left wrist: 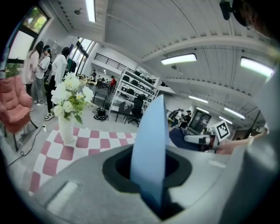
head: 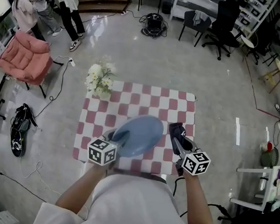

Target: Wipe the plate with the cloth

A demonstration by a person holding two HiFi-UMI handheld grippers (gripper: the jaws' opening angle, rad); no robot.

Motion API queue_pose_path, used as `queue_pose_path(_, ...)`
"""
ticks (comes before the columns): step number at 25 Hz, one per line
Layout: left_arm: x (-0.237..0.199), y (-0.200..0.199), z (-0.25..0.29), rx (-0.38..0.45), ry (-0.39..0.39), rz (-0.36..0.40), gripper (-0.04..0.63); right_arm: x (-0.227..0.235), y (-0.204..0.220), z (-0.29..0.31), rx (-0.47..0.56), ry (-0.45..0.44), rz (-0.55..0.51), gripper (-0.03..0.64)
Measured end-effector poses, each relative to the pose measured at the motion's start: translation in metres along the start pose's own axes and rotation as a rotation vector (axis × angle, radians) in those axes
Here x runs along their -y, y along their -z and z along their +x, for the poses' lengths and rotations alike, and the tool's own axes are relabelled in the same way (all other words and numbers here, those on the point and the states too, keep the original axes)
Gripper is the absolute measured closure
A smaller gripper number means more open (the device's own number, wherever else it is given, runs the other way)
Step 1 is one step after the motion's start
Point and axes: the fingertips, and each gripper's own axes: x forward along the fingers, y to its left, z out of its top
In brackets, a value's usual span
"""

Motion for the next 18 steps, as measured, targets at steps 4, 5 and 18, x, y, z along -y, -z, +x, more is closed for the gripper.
queue_pose_path(4, 0.002, 0.003, 0.0, 0.001, -0.002, -0.007, 0.522, 0.0, 0.004, -0.003, 0.003, -0.003, 0.007, 0.526)
queue_pose_path(5, 0.003, 0.003, 0.0, 0.001, -0.002, -0.008, 0.522, -0.001, 0.005, -0.004, 0.003, -0.005, 0.008, 0.526)
queue_pose_path(18, 0.007, 0.012, 0.0, 0.002, -0.017, -0.035, 0.522, -0.001, 0.015, -0.008, -0.003, -0.006, 0.028, 0.526)
